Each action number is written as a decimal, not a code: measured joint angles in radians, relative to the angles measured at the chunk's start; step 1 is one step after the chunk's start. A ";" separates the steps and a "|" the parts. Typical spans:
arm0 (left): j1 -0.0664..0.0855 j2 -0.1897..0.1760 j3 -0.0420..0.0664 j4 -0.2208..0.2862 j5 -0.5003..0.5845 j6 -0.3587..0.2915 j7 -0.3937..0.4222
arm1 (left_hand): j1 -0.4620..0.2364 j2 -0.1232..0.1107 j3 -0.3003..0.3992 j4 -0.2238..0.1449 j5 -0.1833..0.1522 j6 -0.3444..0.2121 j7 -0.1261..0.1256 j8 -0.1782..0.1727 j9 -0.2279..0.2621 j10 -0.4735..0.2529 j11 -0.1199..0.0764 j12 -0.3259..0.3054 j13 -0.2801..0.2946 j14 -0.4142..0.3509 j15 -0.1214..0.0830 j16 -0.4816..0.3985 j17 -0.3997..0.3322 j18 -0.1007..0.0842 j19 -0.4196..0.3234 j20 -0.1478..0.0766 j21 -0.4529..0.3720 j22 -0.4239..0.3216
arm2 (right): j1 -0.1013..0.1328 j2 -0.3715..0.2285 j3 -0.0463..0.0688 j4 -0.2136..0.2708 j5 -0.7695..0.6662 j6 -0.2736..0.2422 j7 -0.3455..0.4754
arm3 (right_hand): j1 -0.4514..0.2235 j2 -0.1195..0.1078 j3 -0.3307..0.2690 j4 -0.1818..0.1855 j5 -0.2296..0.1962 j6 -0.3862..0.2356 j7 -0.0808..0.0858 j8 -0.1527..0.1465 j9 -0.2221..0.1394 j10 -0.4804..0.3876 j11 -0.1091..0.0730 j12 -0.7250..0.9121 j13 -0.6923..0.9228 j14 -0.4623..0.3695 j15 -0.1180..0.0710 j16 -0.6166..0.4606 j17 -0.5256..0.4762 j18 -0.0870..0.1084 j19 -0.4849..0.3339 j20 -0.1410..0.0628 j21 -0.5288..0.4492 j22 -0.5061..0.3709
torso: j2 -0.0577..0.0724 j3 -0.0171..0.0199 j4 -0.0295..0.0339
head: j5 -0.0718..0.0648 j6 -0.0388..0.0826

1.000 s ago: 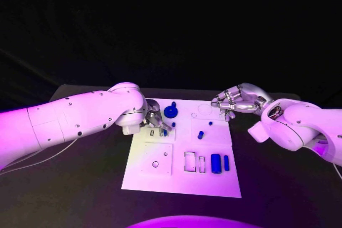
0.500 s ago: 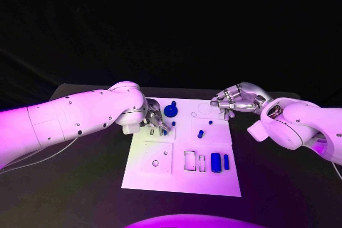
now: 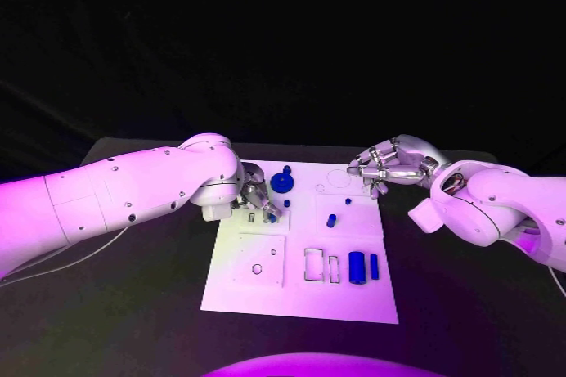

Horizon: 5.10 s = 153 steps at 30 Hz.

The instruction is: Assemble the parts on the task board

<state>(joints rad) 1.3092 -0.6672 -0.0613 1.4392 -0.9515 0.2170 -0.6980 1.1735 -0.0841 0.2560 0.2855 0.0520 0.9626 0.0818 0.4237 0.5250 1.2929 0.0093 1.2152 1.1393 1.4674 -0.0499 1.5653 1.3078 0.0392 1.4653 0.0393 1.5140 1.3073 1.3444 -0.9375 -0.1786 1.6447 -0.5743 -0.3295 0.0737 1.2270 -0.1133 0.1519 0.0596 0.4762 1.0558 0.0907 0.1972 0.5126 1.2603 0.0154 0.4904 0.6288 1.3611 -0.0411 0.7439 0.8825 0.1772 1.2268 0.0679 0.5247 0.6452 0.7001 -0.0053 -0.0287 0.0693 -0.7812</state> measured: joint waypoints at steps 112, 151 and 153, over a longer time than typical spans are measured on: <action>-0.015 -0.069 -0.010 0.062 0.051 -0.182 0.002 | 0.073 -0.056 0.312 -0.153 -0.008 -0.010 -0.015 0.042 0.044 0.040 -0.025 -0.008 0.029 -0.003 -0.018 0.000 0.000 0.000 0.000 -0.007 0.004 0.000 | -0.005 0.012 0.000 -0.010 -0.001 0.032 -0.008 | 0.004 0.004 0.000 0.000 0.000 -0.007 0.000 0.004 0.011 0.000 0.000 0.004 0.009 -0.007 0.000 0.006 0.007 0.000 -0.007 0.000 0.004 0.007 | -0.001 0.0007 0.0019 | 0.018 -0.009; -0.024 -0.070 -0.012 0.079 -0.036 -0.138 -0.001 | 0.052 -0.077 0.332 -0.178 -0.006 -0.006 -0.018 0.055 0.044 0.050 -0.029 -0.003 0.037 0.000 -0.022 0.000 0.000 0.000 0.004 -0.011 0.004 0.000 | -0.006 0.013 0.000 -0.009 -0.001 0.035 -0.008 | 0.004 0.004 0.000 0.000 0.000 -0.007 0.000 0.004 0.011 0.000 0.000 0.004 0.010 -0.007 0.000 0.006 0.006 0.000 -0.007 0.000 0.008 0.007 | 0.000 0.0010 0.0013 | 0.025 -0.015; -0.024 -0.070 -0.012 0.079 -0.036 -0.136 -0.001 | 0.052 -0.077 0.332 -0.178 -0.006 -0.007 -0.018 0.055 0.044 0.050 -0.029 -0.003 0.037 0.000 -0.021 0.000 0.000 0.000 0.004 -0.011 0.004 0.000 | -0.006 0.013 0.000 -0.009 -0.001 0.035 -0.008 | 0.004 0.004 0.000 0.000 0.000 -0.007 0.000 0.004 0.011 0.000 0.000 0.004 0.010 -0.007 0.000 0.006 0.006 0.000 -0.007 0.000 0.008 0.007 | -0.001 0.0010 0.0013 | 0.026 -0.016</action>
<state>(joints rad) 1.2852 -0.7368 -0.0729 1.5185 -0.9871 0.0806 -0.6986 1.2256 -0.1607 0.5877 0.1074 0.0463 0.9561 0.0640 0.4783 0.5691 1.3432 -0.0193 1.2117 1.1761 1.4675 -0.0714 1.5653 1.3075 0.0392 1.4688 0.0283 1.5181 1.3074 1.3384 -0.9248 -0.1790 1.6356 -0.5748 -0.2942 0.0659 1.2308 -0.1095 0.1519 0.0596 0.4761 1.0492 0.0903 0.2010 0.5241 1.2604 0.0154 0.4940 0.6391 1.3539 -0.0411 0.7498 0.8889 0.1772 1.2197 0.0680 0.5323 0.6522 0.6995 -0.0043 -0.0273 0.0949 -0.7969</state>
